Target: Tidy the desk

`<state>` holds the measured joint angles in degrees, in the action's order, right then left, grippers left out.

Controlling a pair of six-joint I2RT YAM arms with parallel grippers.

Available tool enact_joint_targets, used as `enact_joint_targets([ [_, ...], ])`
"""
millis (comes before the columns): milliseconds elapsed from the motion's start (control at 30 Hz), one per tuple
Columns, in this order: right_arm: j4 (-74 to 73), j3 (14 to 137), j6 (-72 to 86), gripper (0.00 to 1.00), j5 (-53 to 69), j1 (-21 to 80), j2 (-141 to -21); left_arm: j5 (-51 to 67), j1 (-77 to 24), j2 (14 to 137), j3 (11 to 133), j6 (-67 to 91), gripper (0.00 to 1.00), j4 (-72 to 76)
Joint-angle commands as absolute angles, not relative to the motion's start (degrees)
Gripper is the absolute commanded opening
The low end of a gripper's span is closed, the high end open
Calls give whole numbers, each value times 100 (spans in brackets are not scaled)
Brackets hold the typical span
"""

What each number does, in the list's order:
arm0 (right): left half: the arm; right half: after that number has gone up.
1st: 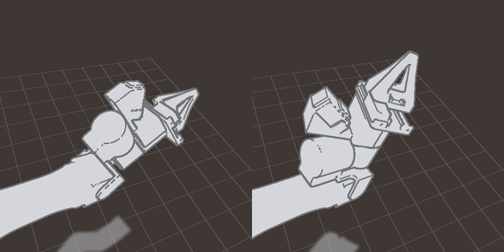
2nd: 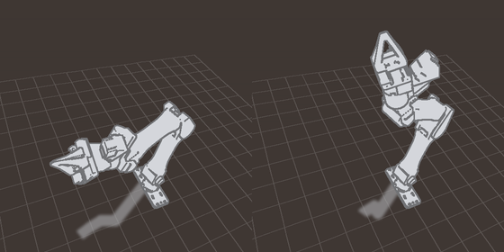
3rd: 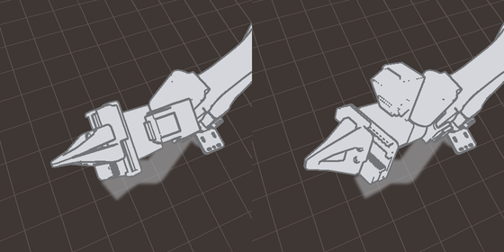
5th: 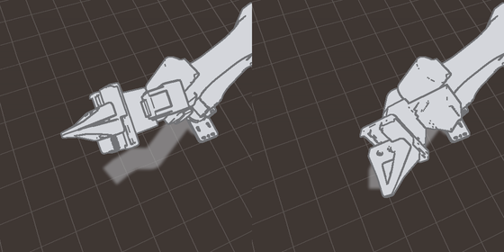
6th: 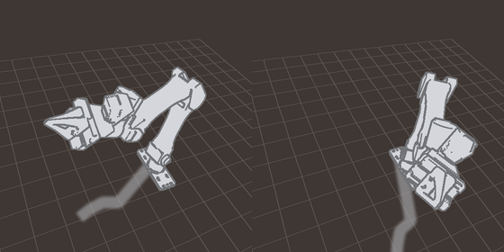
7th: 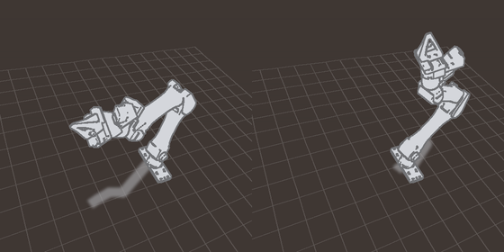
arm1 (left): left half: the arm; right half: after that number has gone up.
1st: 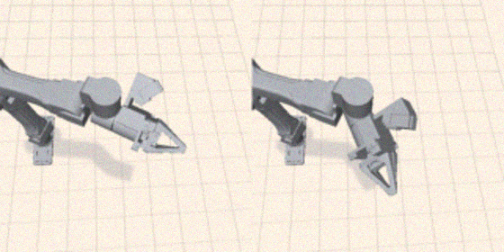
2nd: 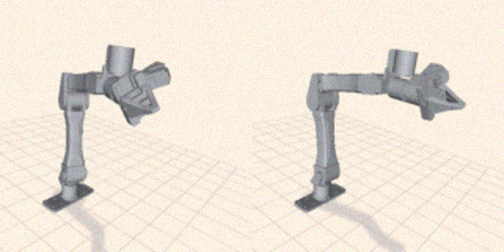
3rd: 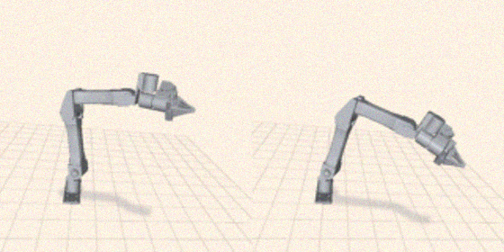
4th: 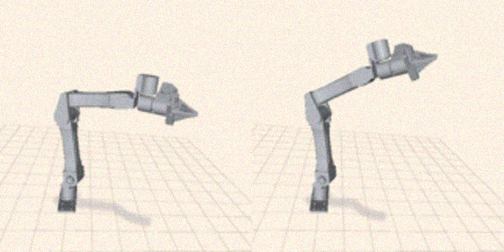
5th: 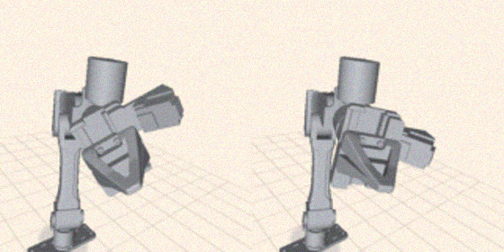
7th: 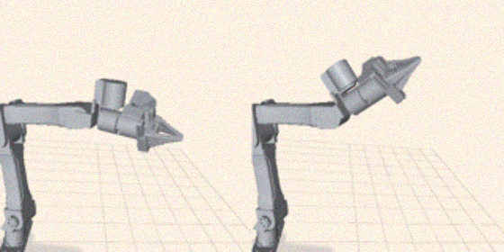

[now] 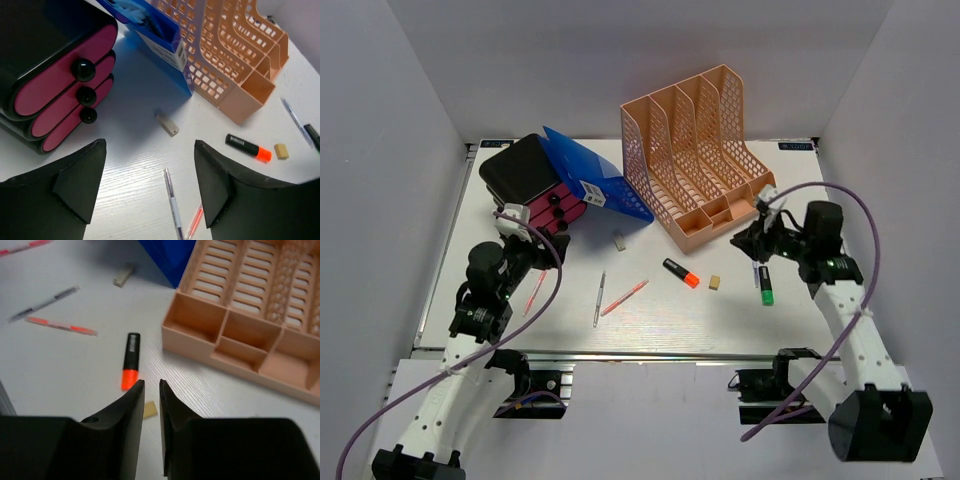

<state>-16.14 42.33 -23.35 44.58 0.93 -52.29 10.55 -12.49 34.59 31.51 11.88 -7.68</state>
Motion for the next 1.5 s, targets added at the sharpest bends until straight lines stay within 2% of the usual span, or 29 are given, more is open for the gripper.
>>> enact_joint_targets([
  [0,-1318,4903,-2373,24,4115,797,-5738,519,-1222,3331,3322,1213,82,-888],
  [33,-1240,5000,-2338,27,3974,939,-5844,449,-1222,3314,3279,1213,84,-870],
  [67,-1187,5192,-2303,46,3720,1393,-6054,353,-1222,3270,3261,1213,86,-861],
  [100,-1143,5299,-2285,53,3570,1571,-6169,325,-1222,3270,3252,1213,87,-853],
  [167,-1151,5588,-2276,81,3227,1897,-6632,299,-1222,3322,3269,1195,87,-888],
  [233,-1221,6177,-2259,89,2815,2591,-7021,281,-1222,3375,3278,1169,87,-905],
  [333,-1082,6714,-2180,89,1999,3662,-7811,229,-1222,3436,3287,1134,87,-932],
  [433,-388,7021,-1934,89,1294,4296,-8241,158,-1222,3428,3270,1125,87,-940],
  [533,-466,7766,-1837,89,863,4673,-8856,132,-1222,3428,3270,1107,87,-923],
  [567,-414,7900,-1854,87,740,4745,-8972,123,-1222,3436,3270,1099,87,-923],
  [600,-248,7962,-1863,80,547,4885,-9095,114,-1222,3437,3270,1099,87,-923],
  [633,-185,8102,-1889,69,145,5052,-9279,97,-1222,3445,3270,1099,87,-932],
  [667,-98,8156,-1890,66,-190,5115,-9368,88,-1222,3445,3278,1090,87,-940],
  [833,291,8366,-1855,74,-765,5458,-9851,97,-1222,3419,3270,1090,87,-923],
  [1167,1069,8859,-2230,82,-1642,5563,-10704,141,-1222,3437,3270,1090,87,-923],
  [1300,1335,8895,-2302,82,-1600,5528,-10828,158,-1222,3445,3270,1090,87,-923],
  [1400,1520,8877,-2426,79,-1521,5485,-10951,141,-1222,3480,3270,1090,87,-932],
  [1467,1687,8833,-2513,73,-1415,5458,-11004,114,-1222,3489,3270,1081,87,-940],
])
